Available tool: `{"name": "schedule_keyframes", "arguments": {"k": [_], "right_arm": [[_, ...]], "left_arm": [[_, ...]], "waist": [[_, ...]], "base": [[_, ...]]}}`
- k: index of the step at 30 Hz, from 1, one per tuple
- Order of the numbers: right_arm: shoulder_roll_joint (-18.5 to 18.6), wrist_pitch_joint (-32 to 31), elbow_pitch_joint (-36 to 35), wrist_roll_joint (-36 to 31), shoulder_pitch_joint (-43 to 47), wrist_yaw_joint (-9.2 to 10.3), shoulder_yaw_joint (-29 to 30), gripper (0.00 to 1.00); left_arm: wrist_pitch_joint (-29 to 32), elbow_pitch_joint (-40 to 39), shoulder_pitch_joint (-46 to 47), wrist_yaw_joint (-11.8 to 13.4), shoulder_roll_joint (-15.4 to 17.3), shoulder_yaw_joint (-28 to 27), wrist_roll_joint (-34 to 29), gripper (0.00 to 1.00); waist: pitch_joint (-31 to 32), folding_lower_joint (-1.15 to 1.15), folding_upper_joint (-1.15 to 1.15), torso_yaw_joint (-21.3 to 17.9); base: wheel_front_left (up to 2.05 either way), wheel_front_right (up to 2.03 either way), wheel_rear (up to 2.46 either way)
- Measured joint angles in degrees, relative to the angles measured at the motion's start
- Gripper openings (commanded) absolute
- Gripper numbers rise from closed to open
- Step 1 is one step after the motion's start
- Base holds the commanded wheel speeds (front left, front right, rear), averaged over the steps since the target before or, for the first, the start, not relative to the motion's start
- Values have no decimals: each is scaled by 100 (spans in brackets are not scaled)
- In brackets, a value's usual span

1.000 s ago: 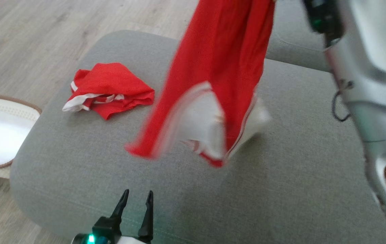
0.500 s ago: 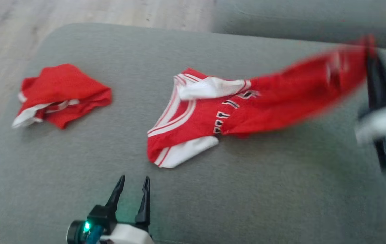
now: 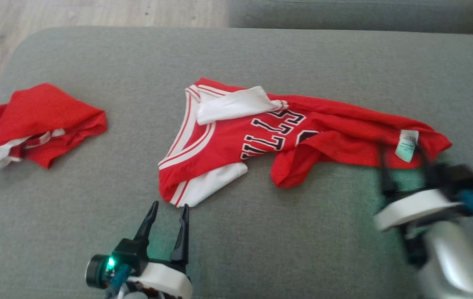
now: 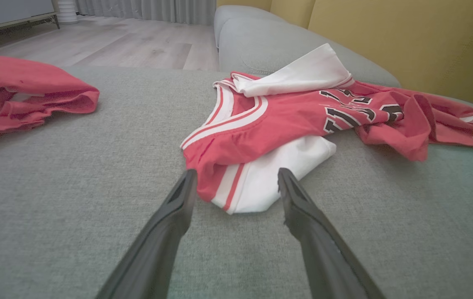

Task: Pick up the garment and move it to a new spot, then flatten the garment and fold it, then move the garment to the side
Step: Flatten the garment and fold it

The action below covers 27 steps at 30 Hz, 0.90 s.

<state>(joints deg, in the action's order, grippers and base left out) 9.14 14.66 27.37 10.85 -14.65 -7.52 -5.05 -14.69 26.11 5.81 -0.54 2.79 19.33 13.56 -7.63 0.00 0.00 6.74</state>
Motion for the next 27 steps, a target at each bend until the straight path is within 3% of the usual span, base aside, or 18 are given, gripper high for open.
{"name": "schedule_keyframes", "arguments": {"k": [4,8,23,25,27], "right_arm": [[-212,0,43,318,5,0,-1047,100],[-303,0,303,542,16,0,-1720,100],[-480,-1,1091,630,-27,0,-2015,100],[-500,-1,1181,630,-90,0,-2014,96],[-500,-1,1226,630,-184,0,-1995,75]], "left_arm": [[0,45,-7,1,-1,98,1,100],[0,77,-43,3,0,108,7,100],[0,88,-166,7,0,143,10,100],[0,87,-161,12,0,152,51,100],[0,85,-151,12,0,154,65,100]], "waist": [[42,0,0,163],[95,0,0,348],[38,0,0,704],[3,0,0,727],[-25,1,0,753]], "base": [[0,0,0],[0,0,0],[0,0,0],[0,0,0],[0,0,0]]}}
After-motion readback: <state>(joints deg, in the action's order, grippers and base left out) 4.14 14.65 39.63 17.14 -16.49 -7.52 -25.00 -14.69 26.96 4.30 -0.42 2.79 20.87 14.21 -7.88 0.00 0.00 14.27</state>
